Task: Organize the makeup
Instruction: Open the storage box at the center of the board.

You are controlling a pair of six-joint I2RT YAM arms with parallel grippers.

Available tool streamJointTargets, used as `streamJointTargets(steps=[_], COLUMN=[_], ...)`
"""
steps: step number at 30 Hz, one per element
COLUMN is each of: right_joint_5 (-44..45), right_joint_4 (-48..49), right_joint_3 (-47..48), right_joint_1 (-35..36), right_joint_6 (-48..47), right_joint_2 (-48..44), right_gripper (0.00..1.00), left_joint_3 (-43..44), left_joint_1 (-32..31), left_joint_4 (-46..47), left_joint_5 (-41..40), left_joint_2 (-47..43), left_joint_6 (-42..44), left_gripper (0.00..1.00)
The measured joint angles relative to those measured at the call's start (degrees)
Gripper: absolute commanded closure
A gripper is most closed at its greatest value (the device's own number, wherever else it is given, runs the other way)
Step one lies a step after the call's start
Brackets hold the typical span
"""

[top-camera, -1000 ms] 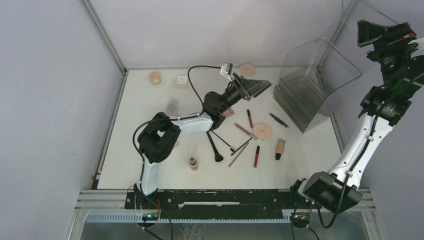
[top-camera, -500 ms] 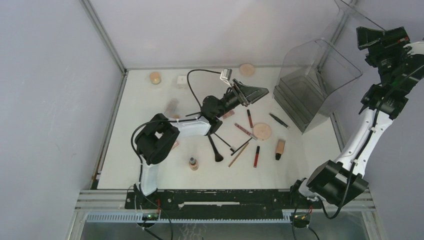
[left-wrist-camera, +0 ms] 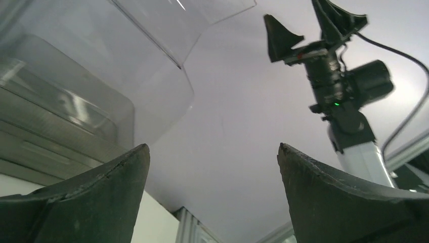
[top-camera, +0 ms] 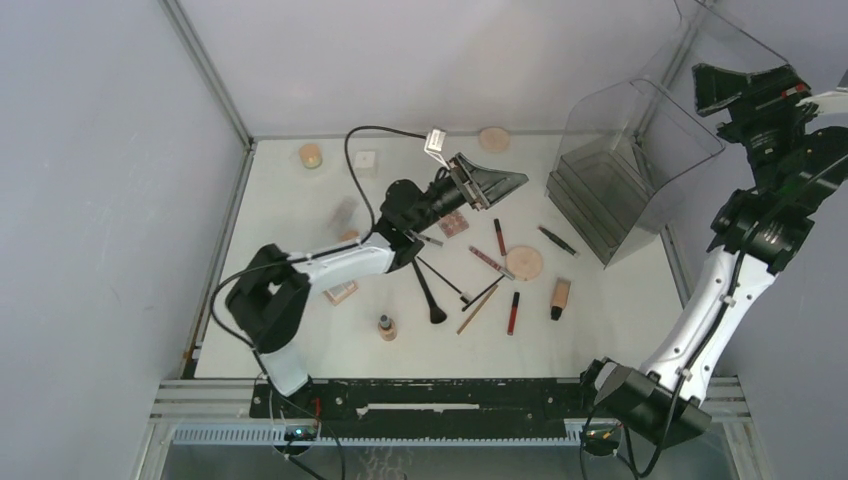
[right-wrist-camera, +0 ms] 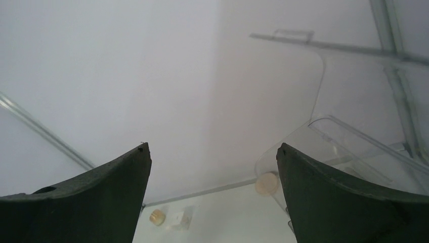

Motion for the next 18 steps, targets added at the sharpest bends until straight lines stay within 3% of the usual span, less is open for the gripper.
streamJointTargets(steps=[3,8,10,14,18], right_joint_5=[0.0,1.6,4.4,14.3,26.7], right_joint_4=[-2.9,-10.4,-14.3,-23.9,-32.6], right_joint_3=[0.0,0.0,0.0,0.0,0.2], right_joint_1=[2.6,13.1,18.9,37.1,50.4], right_joint_6=[-2.8,-10.6,-14.3,-23.7,-30.5], right_joint_2=[-3.1,-7.6,-8.7,-9.0,-4.8], right_gripper=[0.0,0.0,0.0,0.0,0.0], left_joint_3=[-1.8,-3.3,-3.3,-3.8,-7.0], left_joint_1=[0.4,1.0,1.1,2.1,6.0], left_joint_4=[-7.0,-22.8,-32.1,-50.7,-63.4], left_joint_5=[-1.9,-9.0,-13.7,-25.0,-33.4], left_joint_2=[-6.1,-16.6,-21.0,-30.3,-39.1], left_joint_6=[5.2,13.9,18.1,24.4,25.9], left_gripper=[0.0,0.0,0.0,0.0,0.0])
